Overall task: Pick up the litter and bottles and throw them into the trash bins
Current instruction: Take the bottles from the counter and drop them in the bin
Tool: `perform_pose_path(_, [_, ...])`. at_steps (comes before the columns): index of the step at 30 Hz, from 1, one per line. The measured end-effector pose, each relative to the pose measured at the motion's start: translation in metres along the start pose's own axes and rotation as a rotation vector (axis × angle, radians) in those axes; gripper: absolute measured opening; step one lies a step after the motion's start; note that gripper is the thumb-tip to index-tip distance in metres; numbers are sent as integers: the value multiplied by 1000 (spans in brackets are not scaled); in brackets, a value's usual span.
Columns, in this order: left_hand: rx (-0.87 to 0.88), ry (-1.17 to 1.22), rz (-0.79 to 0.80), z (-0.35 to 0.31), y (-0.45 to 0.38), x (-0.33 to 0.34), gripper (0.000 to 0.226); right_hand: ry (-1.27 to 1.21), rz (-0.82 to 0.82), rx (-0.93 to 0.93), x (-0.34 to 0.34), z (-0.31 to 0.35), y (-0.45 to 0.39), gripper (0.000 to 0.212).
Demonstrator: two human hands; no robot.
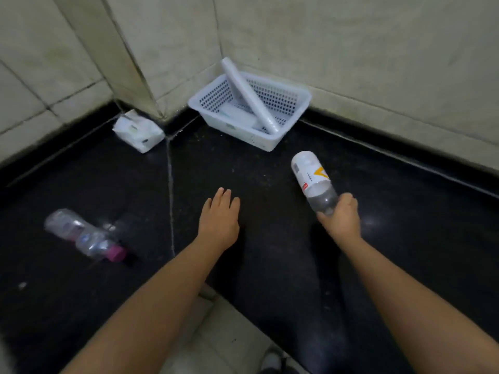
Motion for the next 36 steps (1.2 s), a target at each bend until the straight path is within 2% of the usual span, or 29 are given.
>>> perform_pose_path(4, [-146, -43, 84, 94, 30, 6, 63, -84, 58, -271, 40, 97, 7, 37])
perform_pose_path(8, [-110, -250, 317, 167, 70, 32, 70, -79, 192, -555, 89, 193, 39, 35])
perform_pose_path(11, [-69, -366, 387, 209, 81, 49, 68, -33, 227, -653, 120, 232, 62, 38])
perform_pose_path(14, [109, -459, 323, 228, 71, 56, 51, 12, 211, -676, 142, 252, 71, 38])
perform_pose_path(17, [275, -456, 234, 237, 55, 49, 37, 82, 135, -605, 145, 261, 65, 38])
perform_pose_path(21, [340, -380, 38, 242, 21, 0, 32, 148, 16, -502, 124, 267, 64, 41])
perform_pose_path(25, [443, -339, -119, 201, -5, -57, 28, 194, -64, -456, 83, 259, 76, 43])
perform_pose_path(29, [710, -358, -257, 90, 12, -109, 25, 243, -259, -258, -8, 191, 121, 45])
perform_pose_path(32, [983, -401, -354, -14, 66, -139, 26, 259, -426, -77, -84, 113, 190, 42])
perform_pose_path(36, [1312, -458, -482, -158, 196, -152, 26, 237, -675, 232, -165, -5, 332, 41])
Point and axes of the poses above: each hand's wrist, its own y-axis away from the middle knuckle, its own x-axis out of the palm, z = x × y, the point moved 8 cm from there along -y, towards the middle knuckle
